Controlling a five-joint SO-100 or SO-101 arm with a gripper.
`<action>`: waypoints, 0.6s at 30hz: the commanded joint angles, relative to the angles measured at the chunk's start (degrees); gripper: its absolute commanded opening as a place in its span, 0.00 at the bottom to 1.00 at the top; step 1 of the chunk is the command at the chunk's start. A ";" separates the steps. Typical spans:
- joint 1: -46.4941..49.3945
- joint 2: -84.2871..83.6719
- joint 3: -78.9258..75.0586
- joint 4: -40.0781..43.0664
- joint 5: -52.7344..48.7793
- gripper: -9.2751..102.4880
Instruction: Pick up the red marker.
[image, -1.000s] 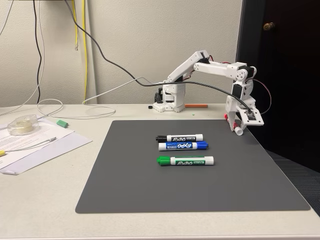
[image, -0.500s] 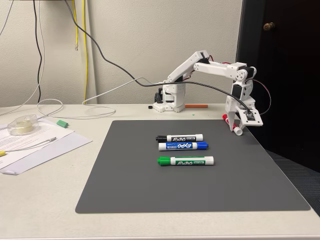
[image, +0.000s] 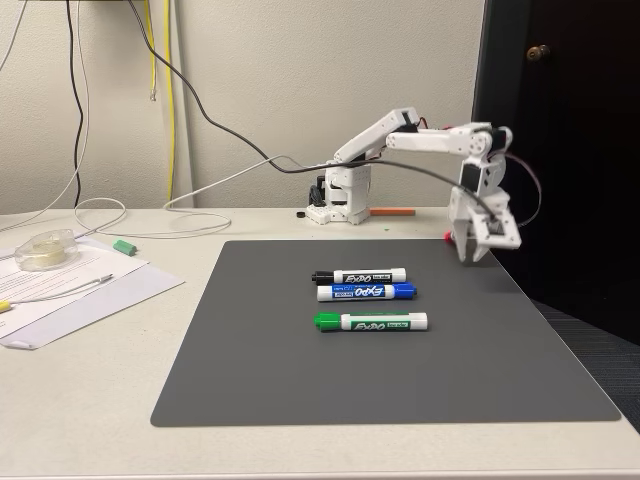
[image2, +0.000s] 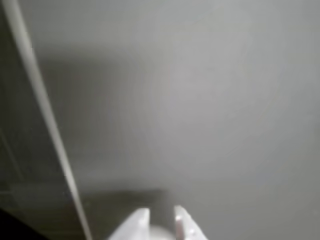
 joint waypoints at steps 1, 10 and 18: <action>0.62 2.46 -2.90 0.35 0.62 0.14; 1.58 6.15 -2.90 0.35 0.79 0.14; 1.58 0.62 -2.90 0.35 0.35 0.14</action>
